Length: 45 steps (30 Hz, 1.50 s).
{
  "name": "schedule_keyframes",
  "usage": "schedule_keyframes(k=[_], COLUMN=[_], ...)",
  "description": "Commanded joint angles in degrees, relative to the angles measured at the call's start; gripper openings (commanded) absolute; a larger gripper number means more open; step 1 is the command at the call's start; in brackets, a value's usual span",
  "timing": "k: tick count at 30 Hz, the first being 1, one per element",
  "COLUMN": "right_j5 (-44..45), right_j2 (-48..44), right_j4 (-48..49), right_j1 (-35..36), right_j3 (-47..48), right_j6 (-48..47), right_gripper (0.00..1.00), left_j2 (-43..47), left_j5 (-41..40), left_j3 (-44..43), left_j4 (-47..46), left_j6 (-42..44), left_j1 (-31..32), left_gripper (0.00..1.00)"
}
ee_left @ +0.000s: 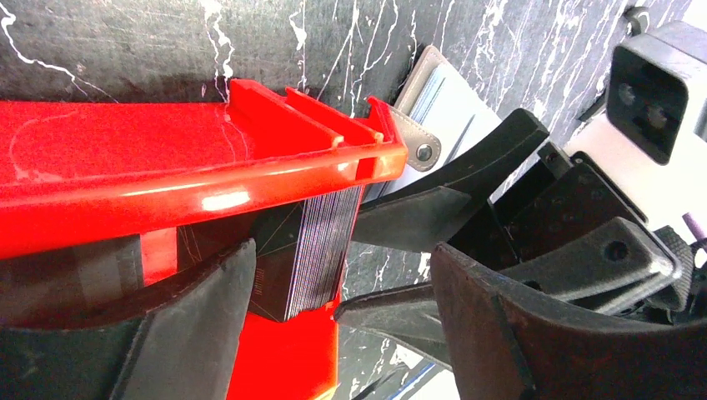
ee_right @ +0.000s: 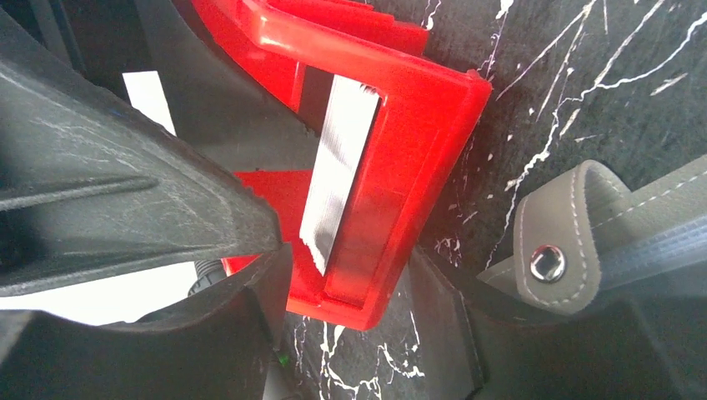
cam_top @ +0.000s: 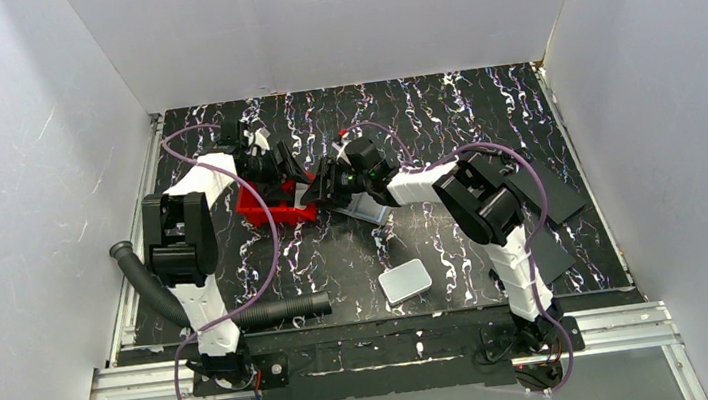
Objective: Put the credit cards into the card holder
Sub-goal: Pick up the credit card from the storage box.
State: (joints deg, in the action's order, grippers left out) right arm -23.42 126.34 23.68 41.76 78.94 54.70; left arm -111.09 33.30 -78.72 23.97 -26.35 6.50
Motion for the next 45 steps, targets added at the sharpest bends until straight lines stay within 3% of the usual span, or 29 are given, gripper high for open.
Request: schedule_keyframes(k=[1,7,11,23,26,33,45], right_j5=[-0.3,-0.92,-1.54,-1.82,-2.25,-2.11,-2.59], right_j2=[-6.0,-6.42,-5.76,-2.94,-1.04,-0.41,-1.37], right_j4=[0.51,0.47,3.17,4.52,4.79,6.28,7.83], right_j1=[-0.03,-0.24,-0.27,-0.71,-0.63,-0.62,-1.06], right_j3=[-0.38,-2.26,-3.42,-4.48,-2.93,-2.85,-4.68], right_j6=[-2.6,-2.67,-1.03,-0.49,-0.92,-0.47,0.19], right_gripper=[0.63,0.65,0.63,0.57,0.56,0.41,0.45], left_j2=[3.85,1.92,-2.45,-7.11,-6.4,-4.17,-1.04], left_j5=[-0.9,-3.75,-1.28,-1.24,4.75,5.06,1.64], left_j3=[-2.74,-6.16,-9.17,-8.25,-6.71,-5.12,-4.13], left_j4=[4.78,9.95,13.57,12.59,8.76,7.15,7.11], left_j6=[2.07,5.71,7.82,7.88,5.33,4.8,5.69], left_j1=[0.79,0.79,0.79,1.72,1.84,1.85,1.78], left_gripper=[0.79,0.85,0.85,0.86,0.73,0.44,0.28])
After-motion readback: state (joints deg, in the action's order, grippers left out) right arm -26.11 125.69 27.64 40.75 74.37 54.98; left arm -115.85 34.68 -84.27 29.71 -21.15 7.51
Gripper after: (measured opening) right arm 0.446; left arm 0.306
